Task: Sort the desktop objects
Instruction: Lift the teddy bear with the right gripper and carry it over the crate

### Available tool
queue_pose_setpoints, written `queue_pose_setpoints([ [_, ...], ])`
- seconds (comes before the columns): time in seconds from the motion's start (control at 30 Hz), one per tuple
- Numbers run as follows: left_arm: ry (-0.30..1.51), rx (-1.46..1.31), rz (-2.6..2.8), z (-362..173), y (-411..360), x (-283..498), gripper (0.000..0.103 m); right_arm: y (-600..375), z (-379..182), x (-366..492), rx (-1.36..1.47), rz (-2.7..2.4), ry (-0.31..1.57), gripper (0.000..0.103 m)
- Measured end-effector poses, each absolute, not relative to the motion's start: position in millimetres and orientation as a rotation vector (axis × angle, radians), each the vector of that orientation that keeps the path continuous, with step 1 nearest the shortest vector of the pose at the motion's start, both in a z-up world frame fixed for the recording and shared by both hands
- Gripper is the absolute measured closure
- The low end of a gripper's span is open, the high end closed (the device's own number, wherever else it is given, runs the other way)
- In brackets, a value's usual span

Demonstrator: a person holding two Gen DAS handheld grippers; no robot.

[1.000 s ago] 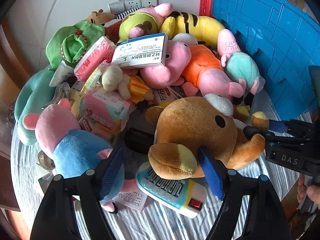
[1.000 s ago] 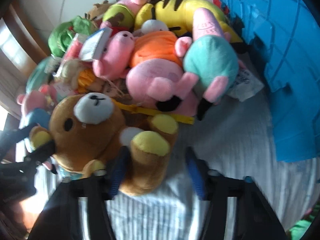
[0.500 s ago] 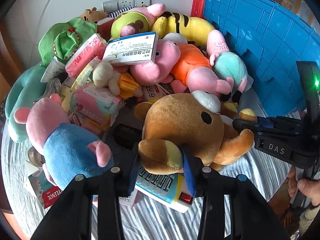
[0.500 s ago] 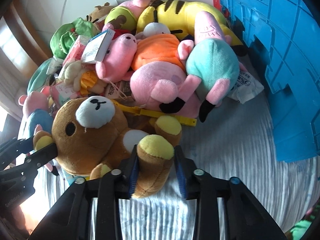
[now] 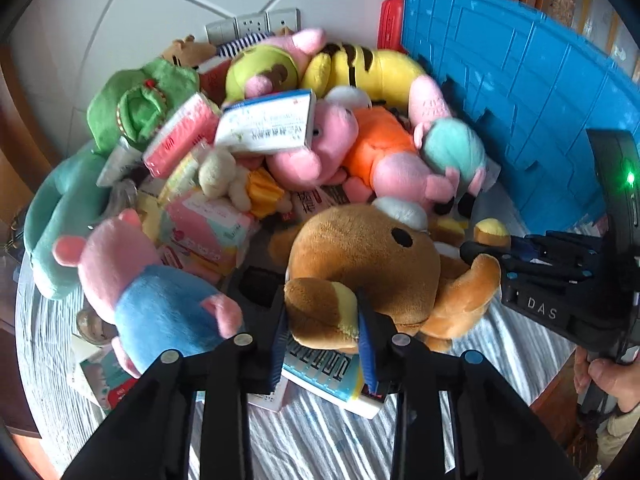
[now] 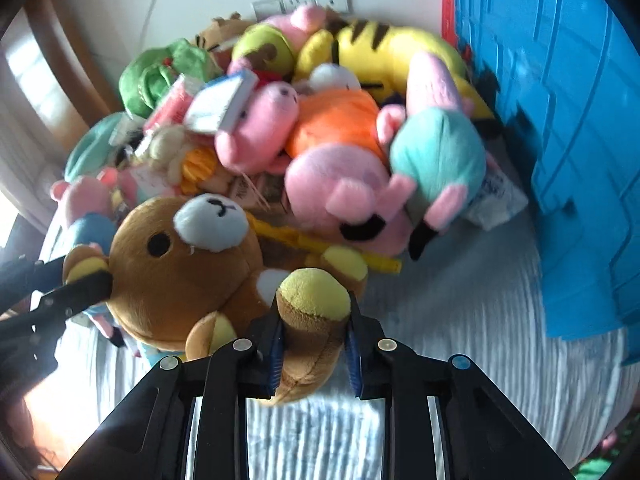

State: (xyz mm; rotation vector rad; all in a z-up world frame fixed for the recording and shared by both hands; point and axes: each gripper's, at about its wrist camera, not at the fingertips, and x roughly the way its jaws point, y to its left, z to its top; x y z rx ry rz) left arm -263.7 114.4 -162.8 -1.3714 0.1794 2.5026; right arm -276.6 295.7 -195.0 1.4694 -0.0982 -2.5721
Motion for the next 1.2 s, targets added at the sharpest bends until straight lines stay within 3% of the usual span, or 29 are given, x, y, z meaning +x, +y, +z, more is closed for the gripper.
queue_pose_setpoints([
  [0.7,0.154,-0.932,2.652,-13,122,-274,0.073,298,-15,-281,0.999,-2.801,0.168,0.079],
  [1.2,0.246,-0.628,2.600,105,237,-297,0.073,399,111,-268,0.701,-3.040,0.207,0.079],
])
